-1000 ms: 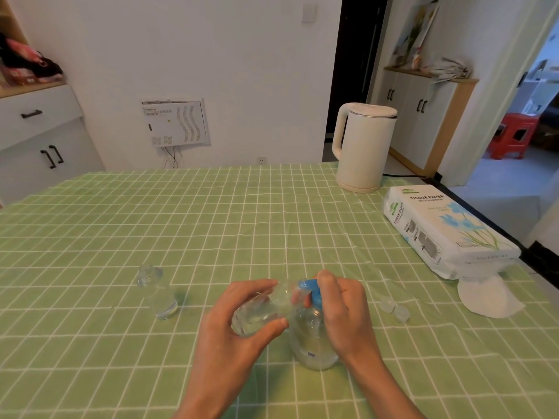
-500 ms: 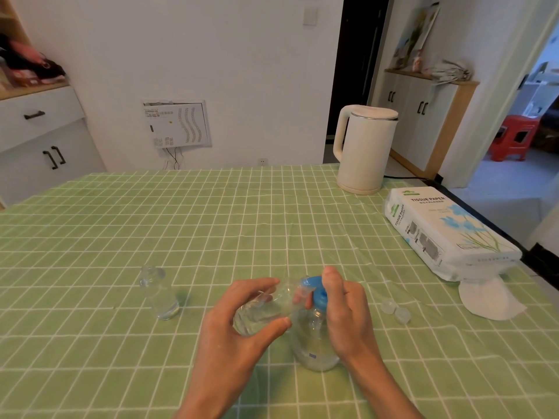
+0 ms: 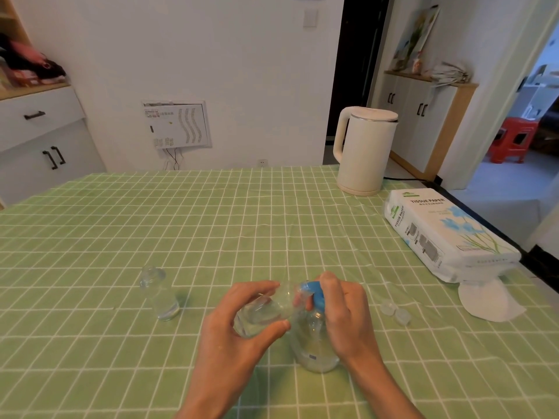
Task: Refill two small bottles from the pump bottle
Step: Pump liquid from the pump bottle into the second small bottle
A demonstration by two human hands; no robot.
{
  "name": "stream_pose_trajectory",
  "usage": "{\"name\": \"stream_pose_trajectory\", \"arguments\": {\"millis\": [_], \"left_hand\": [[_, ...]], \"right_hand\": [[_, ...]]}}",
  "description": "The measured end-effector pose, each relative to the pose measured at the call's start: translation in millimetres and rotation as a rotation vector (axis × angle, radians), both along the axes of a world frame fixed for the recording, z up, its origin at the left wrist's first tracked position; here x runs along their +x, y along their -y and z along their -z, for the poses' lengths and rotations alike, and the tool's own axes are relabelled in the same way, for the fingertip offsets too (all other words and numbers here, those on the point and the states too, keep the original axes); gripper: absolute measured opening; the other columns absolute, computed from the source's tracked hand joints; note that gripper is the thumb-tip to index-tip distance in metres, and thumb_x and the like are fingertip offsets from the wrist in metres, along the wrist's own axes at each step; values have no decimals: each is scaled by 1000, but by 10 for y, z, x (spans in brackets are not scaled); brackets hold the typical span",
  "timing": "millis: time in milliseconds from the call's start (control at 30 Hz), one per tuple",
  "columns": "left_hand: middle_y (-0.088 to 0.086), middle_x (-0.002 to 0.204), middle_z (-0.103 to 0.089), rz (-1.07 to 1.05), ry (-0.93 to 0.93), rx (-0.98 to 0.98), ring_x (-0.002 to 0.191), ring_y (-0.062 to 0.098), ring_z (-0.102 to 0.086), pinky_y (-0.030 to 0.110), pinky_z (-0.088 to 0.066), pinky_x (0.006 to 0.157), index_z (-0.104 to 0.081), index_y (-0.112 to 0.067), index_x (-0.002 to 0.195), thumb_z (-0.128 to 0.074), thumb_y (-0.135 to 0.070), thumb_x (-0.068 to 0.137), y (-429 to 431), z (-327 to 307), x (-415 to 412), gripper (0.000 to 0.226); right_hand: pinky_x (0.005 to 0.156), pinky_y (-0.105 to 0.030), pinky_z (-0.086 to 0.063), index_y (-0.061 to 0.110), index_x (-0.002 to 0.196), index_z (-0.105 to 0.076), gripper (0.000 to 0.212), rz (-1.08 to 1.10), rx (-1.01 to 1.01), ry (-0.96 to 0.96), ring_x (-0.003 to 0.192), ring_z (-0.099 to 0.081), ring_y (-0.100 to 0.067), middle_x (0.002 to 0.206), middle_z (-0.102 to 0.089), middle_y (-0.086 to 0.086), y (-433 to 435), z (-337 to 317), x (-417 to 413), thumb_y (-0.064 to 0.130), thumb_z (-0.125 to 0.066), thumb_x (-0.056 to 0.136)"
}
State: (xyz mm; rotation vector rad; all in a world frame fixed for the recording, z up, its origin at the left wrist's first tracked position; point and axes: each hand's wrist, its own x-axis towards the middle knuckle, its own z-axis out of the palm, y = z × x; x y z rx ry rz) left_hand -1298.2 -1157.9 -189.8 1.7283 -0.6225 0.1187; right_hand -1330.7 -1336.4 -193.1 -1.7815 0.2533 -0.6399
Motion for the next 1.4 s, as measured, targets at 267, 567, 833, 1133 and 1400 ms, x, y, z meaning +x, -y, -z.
{"name": "stream_pose_trajectory", "arguments": {"millis": [267,567,833,1133,1400], "left_hand": [[-14,115,-76,20,12,-35,114,7,-70,7,-46,96,-73,-44,114,-85,-44,69,12,-23,11,47],[-14,114,-76,14,13,-32,112,5,-71,6,-46,94,-74,-43,113,-88,-39,69,13,-21,16,47],[-15,112,-76,-5,21,-1,110,4,-71,4,-46,92,-75,-42,111,-94,-21,71,-6,9,-4,49],[-15,113,-77,2,14,-28,111,4,-71,6,-46,94,-74,-43,112,-89,-32,69,17,-40,-18,47],[-14,113,-77,-1,9,-29,111,5,-71,6,-47,94,-75,-42,112,-96,-31,69,21,-37,-8,49]], "right_hand": [[70,-50,-52,21,52,-62,73,13,16,-13,67,-66,-43,70,-78,-5,-11,11,-11,72,-31,93],[74,-57,-55,28,51,-65,65,15,32,26,68,-68,-43,66,-73,-15,-7,16,14,65,-33,95],[70,-59,-55,18,55,-65,59,2,7,-4,68,-65,-47,67,-77,-5,9,29,11,56,-37,90],[74,-57,-55,25,52,-63,71,18,19,-10,68,-69,-42,72,-80,0,-18,22,-8,71,-29,94],[79,-54,-56,24,53,-66,68,0,44,40,70,-72,-33,69,-77,-10,-9,34,9,66,-33,95]]}}
